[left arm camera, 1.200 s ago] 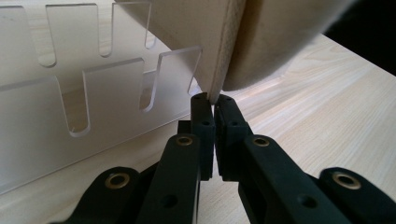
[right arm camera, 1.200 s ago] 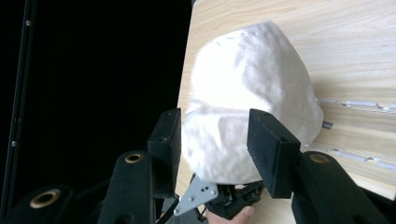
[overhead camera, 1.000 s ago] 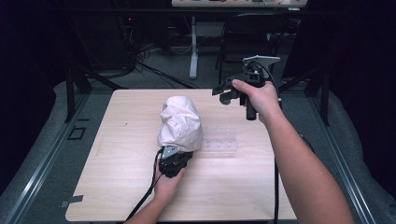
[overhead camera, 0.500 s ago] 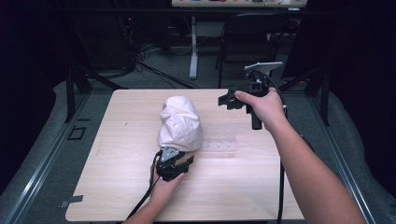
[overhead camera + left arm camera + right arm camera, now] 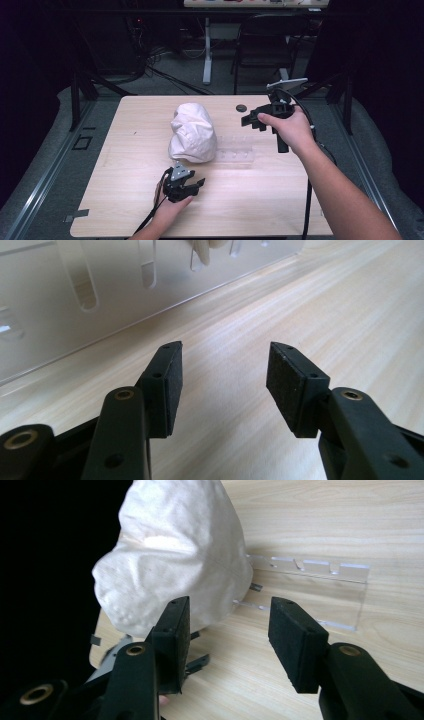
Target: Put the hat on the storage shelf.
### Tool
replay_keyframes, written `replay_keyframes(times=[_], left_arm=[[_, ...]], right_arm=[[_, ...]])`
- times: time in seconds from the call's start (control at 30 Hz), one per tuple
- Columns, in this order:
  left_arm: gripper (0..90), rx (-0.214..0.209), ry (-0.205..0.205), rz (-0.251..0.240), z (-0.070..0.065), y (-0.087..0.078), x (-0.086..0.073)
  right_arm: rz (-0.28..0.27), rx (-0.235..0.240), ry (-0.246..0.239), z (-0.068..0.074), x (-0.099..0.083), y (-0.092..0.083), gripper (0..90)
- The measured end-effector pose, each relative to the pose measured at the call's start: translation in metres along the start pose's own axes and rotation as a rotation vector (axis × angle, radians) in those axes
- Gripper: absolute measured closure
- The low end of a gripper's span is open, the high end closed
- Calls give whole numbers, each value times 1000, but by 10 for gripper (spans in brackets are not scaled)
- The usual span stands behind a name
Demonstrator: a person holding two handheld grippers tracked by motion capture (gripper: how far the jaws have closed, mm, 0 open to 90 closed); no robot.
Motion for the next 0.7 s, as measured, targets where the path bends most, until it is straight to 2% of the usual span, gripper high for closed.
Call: replay_keyframes(times=[0.03, 0.13, 0.17, 0.23, 0.33, 0.43, 0.5, 0.57, 0.63, 0.7], left_arm=[[493, 6, -4, -20, 1, -2, -2], [485, -4, -18, -20, 5, -8, -5], [478, -17, -24, -25, 9, -12, -7], [470, -36, -61, -19, 18, -21, -12], [453, -35, -67, -7, 24, -26, -15], [440, -22, -74, 20, 33, -32, -26], [440, -14, -71, 22, 36, -33, -29], [436, 5, -82, 26, 42, -36, -33], [432, 14, -87, 21, 44, -37, -33], [430, 20, -92, 14, 46, -38, -33]], right_arm=[[1, -1, -6, -1, -2, 1, 508], [1, -2, -12, -2, -6, 3, 499], [-5, -16, -30, -4, -12, 7, 486], [-7, -23, -37, -7, -15, 9, 481], [-9, -26, -44, -10, -19, 12, 477], [-12, -29, -50, -16, -28, 18, 472], [-13, -35, -54, -17, -30, 19, 469], [-21, -82, -81, -22, -36, 24, 461], [-22, -80, -87, -24, -38, 25, 459], [-36, -57, -75, -31, -46, 28, 456]])
Point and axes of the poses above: each handheld gripper's, and its own axes: y roughly forward along the jaws, x roughly out of its top, z roughly to its left, the point moved 2 cm from there along y, roughly forward along the jaws, and after that the axes turned 14 degrees about z, right-handed, at the moved point
